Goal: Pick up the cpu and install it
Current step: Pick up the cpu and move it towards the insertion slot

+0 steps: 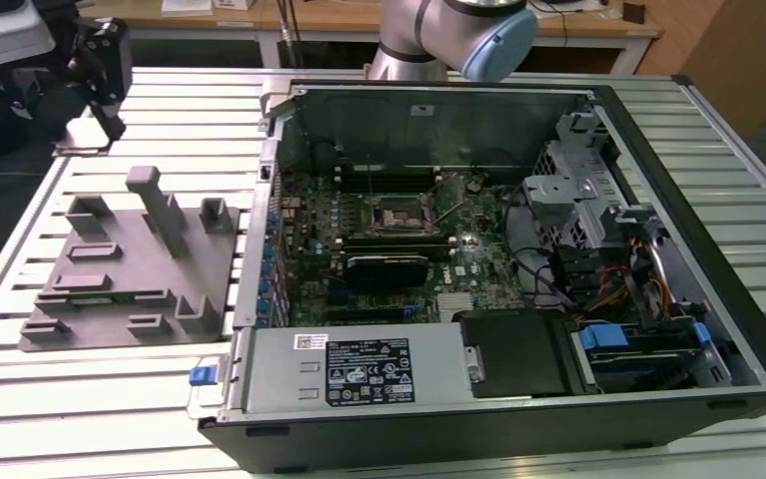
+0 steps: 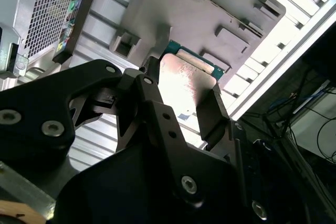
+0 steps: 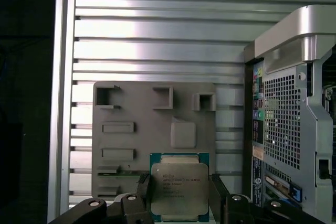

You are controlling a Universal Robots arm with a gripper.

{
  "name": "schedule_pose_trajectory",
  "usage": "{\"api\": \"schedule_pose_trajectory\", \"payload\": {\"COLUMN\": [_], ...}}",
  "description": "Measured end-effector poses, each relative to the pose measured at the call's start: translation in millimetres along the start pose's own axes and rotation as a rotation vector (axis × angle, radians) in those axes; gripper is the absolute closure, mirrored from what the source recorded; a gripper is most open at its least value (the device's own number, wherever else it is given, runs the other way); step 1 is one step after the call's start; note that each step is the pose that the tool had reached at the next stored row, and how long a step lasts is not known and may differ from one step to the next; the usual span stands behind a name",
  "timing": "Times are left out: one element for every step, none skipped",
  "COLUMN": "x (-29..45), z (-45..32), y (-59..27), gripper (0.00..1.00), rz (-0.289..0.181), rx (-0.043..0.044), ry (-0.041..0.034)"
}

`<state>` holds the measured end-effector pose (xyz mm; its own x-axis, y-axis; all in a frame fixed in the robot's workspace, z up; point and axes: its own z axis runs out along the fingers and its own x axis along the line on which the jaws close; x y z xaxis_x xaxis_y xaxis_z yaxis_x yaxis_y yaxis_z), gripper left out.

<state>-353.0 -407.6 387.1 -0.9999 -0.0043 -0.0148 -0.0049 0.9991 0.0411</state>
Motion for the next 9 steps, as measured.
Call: {"api": "schedule_pose_trajectory", "payload": {"x": [-0.8,-1.6,-2.3,-3.2,-4.1,-4.9,-5.8,-6.7,-7.6], "z": [0.0,0.0,0.0,0.0,0.0,0.1,0.1,0.1,0.1], "y": [0.0,0.0,0.0,0.0,0.0,0.0,0.0,0.0,0.0], "gripper": [0.47,0.47,0.47,0.47,0.47,0.47,0.47,0.47,0.47], "rz": [0.000,0.000,0.000,0.000,0.000,0.000,0.000,0.000,0.000], "rx": [0.0000,0.0000,0.0000,0.0000,0.0000,0.0000,-0.0001,0.0000,0.0000], "ry": [0.0000,0.0000,0.0001,0.0000,0.0001,0.0000,0.0000,0.0001,0.0000]}}
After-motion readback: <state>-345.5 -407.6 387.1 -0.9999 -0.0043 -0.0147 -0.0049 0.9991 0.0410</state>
